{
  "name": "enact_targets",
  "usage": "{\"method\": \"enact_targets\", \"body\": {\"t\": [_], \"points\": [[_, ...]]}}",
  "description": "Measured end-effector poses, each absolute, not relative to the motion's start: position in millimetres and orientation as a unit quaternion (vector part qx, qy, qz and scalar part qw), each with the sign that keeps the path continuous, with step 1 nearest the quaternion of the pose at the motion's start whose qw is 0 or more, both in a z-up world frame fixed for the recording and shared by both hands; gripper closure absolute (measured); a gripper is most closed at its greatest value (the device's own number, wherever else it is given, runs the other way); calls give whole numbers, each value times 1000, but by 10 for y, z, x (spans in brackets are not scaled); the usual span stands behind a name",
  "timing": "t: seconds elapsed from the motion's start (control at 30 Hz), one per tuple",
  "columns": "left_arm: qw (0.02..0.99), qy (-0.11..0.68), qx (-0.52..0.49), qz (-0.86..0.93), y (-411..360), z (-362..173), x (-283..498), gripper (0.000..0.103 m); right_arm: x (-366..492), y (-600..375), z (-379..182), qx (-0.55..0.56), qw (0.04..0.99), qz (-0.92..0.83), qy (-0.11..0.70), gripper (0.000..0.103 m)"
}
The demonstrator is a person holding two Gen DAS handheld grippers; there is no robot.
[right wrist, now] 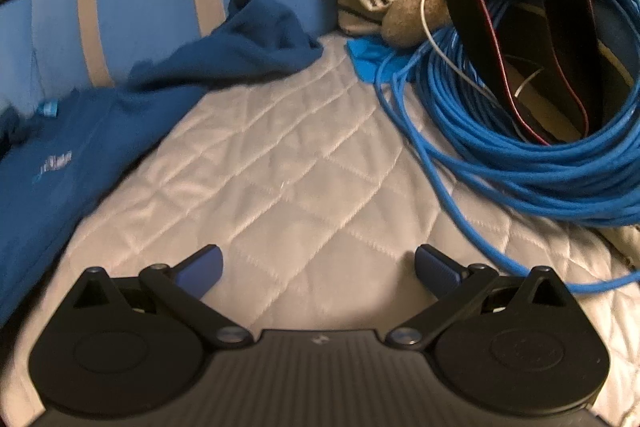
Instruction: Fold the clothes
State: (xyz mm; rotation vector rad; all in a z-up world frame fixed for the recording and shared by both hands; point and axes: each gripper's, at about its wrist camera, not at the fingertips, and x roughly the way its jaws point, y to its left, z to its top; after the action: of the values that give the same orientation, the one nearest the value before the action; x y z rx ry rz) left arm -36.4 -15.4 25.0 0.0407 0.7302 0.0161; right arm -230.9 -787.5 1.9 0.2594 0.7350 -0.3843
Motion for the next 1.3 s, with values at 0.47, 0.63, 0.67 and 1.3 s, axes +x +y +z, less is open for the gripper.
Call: {"method": "enact_targets", "body": {"t": [0.47, 0.63, 0.67, 1.3], "points": [[961, 268, 33, -67, -322, 1101, -1042, 0, -2612, -7479, 781, 67, 923, -210, 315, 1], [963, 250, 55, -78, -279, 1461, -1308, 0, -2872, -7374, 1136, 55, 935, -207, 283, 1], [965, 243, 57, -80, -251, 1539, -1372, 0, -2937, -7368, 1204, 52, 937, -201, 282, 1], [988, 130, 37, -76, 258, 2814, -2306, 0, -4398, -7285, 2878, -1, 973, -146, 181, 1]]}}
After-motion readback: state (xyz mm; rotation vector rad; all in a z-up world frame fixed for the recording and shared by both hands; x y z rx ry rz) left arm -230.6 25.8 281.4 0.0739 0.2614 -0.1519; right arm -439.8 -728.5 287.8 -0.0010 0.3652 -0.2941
